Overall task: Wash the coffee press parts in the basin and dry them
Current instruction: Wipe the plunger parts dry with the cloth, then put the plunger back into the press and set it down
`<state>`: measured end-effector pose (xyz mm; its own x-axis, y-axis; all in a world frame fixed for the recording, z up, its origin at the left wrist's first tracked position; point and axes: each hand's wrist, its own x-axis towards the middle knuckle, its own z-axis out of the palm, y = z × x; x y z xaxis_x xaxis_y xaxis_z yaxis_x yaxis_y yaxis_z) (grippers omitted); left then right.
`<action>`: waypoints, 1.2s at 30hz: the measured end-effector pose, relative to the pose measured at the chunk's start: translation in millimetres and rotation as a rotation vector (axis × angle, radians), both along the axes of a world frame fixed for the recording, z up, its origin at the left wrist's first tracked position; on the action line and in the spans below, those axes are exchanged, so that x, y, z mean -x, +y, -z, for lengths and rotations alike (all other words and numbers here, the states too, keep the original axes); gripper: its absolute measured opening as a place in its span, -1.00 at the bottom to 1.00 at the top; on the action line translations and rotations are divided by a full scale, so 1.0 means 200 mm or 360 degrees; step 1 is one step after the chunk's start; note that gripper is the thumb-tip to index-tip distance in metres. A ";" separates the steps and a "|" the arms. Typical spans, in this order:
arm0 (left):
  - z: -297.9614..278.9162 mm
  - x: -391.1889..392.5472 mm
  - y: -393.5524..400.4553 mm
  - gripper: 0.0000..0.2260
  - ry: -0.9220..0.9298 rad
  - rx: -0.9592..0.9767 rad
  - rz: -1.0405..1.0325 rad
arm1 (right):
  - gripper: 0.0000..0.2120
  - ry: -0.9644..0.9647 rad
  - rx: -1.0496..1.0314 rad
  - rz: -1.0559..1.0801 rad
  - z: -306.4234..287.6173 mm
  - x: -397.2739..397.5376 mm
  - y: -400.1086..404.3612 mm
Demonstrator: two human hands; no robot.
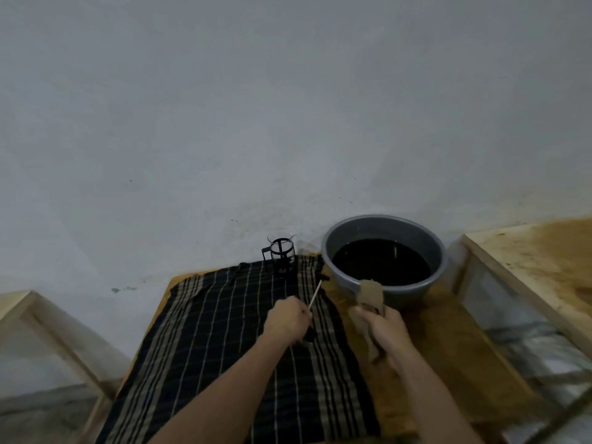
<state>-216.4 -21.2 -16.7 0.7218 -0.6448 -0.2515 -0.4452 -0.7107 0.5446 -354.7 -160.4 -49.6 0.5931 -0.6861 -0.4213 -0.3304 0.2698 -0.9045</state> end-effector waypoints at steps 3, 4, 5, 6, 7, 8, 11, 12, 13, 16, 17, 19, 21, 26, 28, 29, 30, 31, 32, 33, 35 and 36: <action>0.07 -0.04 0.06 -0.83 0.0140 -0.0050 0.0077 | -0.61 0.0394 0.0264 -0.0044 0.14 0.11 -0.05; 0.08 -0.02 0.06 -0.84 0.0205 -0.0025 0.0104 | -0.60 0.0491 0.0365 -0.0104 0.19 0.13 -0.04; 0.10 0.00 0.06 -0.85 0.0276 0.0010 0.0128 | -0.61 0.0584 0.0499 -0.0159 0.24 0.14 -0.02; 0.11 0.02 0.05 -0.84 0.0355 0.0044 0.0150 | -0.61 0.0705 0.0665 -0.0218 0.27 0.15 0.00; 0.12 0.05 0.05 -0.83 0.0416 0.0058 0.0166 | -0.59 0.0834 0.0829 -0.0284 0.30 0.17 0.03; 0.12 0.06 0.05 -0.80 0.0456 0.0066 0.0179 | -0.54 0.0940 0.0934 -0.0346 0.31 0.18 0.04; 0.14 0.07 0.06 -0.75 0.0470 0.0079 0.0188 | -0.39 0.1056 0.0893 -0.0465 0.33 0.19 0.05; 0.15 0.07 0.06 -0.76 0.0481 0.0093 0.0185 | -0.36 0.1025 0.0875 -0.0449 0.31 0.18 0.03; 0.15 0.06 0.06 -0.77 0.0484 0.0097 0.0192 | -0.35 0.0947 0.0870 -0.0404 0.28 0.16 0.03; 0.15 0.05 0.06 -0.77 0.0434 0.0094 0.0238 | -0.43 0.0366 0.0701 -0.0192 0.08 0.09 0.03; 0.14 0.05 0.06 -0.77 0.0423 0.0094 0.0254 | -0.44 0.0154 0.0625 -0.0203 0.00 0.05 0.05; 0.12 0.04 0.05 -0.79 0.0358 0.0071 0.0298 | -0.48 -0.0047 0.0692 -0.0381 -0.13 -0.03 0.08; 0.10 0.02 0.04 -0.80 0.0277 0.0054 0.0360 | -0.59 -0.0026 0.0894 -0.0553 -0.22 -0.10 0.10; 0.07 -0.13 0.07 -0.65 0.0297 0.0272 0.0084 | -0.71 -0.0097 0.1076 -0.0575 -0.35 -0.32 0.10; 0.05 -0.22 0.07 -0.55 0.0388 0.0409 -0.0163 | -0.71 -0.0201 0.1041 -0.0523 -0.39 -0.43 0.09; 0.04 -0.26 0.06 -0.60 0.0431 0.0465 -0.0246 | -0.72 -0.0222 0.1054 -0.0518 -0.41 -0.50 0.08; 0.02 -0.31 0.05 -0.69 0.0473 0.0515 -0.0304 | -0.73 -0.0230 0.1086 -0.0531 -0.44 -0.56 0.08; 0.00 -0.36 0.04 -0.76 0.0521 0.0575 -0.0349 | -0.73 -0.0233 0.1114 -0.0548 -0.47 -0.63 0.07; -0.03 -0.41 0.02 -0.79 0.0563 0.0642 -0.0390 | -0.73 -0.0244 0.1138 -0.0554 -0.50 -0.69 0.07; -0.06 -0.47 -0.01 -0.78 0.0597 0.0720 -0.0423 | -0.71 -0.0247 0.1170 -0.0549 -0.54 -0.77 0.05; -0.12 -0.62 -0.07 -0.76 0.0569 0.0821 -0.0437 | -0.67 -0.0243 0.1264 -0.0523 -0.61 -0.90 0.02; -0.15 -0.69 -0.11 -0.71 0.0520 0.0837 -0.0427 | -0.65 -0.0241 0.1300 -0.0512 -0.65 -0.96 0.00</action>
